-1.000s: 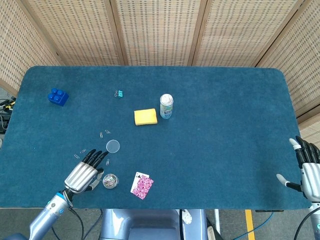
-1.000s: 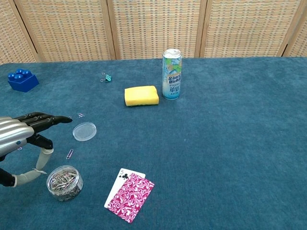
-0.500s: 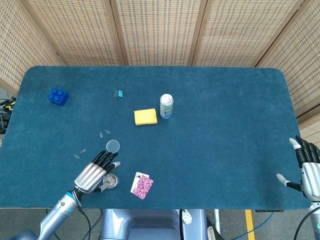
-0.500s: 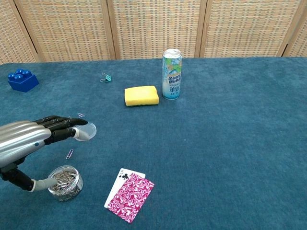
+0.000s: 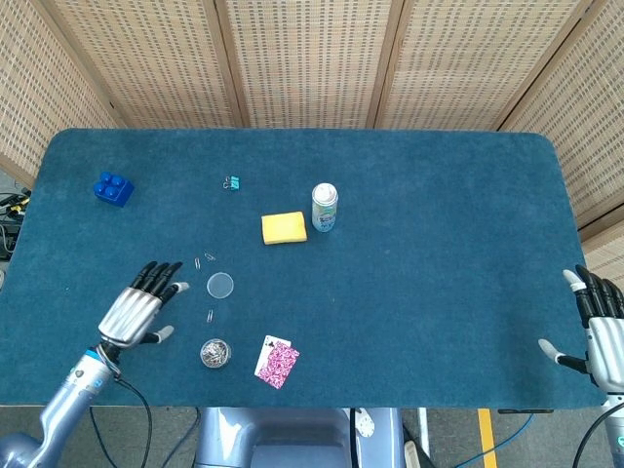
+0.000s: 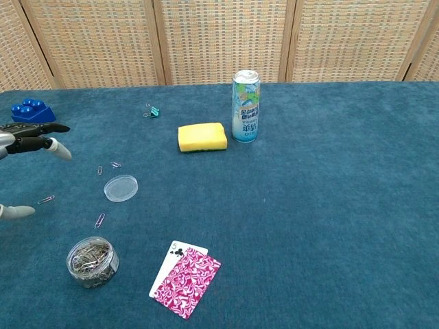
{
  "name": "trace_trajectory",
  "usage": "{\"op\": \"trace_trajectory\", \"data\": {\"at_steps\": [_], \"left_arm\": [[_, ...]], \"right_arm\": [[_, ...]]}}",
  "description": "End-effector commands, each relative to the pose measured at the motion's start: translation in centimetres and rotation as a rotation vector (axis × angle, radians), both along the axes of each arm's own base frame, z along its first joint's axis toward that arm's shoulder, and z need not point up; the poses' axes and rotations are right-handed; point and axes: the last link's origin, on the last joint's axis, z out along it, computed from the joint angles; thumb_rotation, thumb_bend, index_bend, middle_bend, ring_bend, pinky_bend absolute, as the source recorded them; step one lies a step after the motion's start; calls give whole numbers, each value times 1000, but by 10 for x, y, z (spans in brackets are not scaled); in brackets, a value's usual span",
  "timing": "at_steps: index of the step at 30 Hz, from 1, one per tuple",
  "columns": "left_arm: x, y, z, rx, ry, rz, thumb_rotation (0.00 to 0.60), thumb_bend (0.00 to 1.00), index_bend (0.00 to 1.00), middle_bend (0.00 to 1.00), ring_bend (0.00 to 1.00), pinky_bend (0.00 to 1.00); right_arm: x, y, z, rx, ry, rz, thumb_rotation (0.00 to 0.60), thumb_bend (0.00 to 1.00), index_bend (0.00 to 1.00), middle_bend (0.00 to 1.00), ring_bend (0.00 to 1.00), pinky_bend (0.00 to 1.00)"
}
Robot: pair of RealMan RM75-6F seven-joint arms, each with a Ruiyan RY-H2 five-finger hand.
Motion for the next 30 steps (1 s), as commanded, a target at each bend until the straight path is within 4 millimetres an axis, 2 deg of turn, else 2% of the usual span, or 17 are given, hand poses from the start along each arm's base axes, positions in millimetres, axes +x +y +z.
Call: {"op": "trace_trajectory", "data": {"at_steps": [1,6,16,23,30], "left_arm": [[-28,20,11,38,27,82,600,227,313,0,0,0],[-43,35,9,52,5,147,600,239,367,0,0,0],[-46,44,-8,22,-3,185,600,276,415,0,0,0],[-52,48,-16,10,19,220,600,446,422,0,0,0],[-53,51,-21,9,34,240,600,495,421,0,0,0]], "right_arm": [[0,0,-1,3,3,-1,600,0,0,0,0,0],[0,-1,-2,1,11,-4,600,0,0,0,0,0],[0,-3,-4,5,19,-11,600,0,0,0,0,0],[-1,-4,-4,6,14,-13,600,0,0,0,0,0],[-1,-3,-3,5,14,-12,600,0,0,0,0,0]]}}
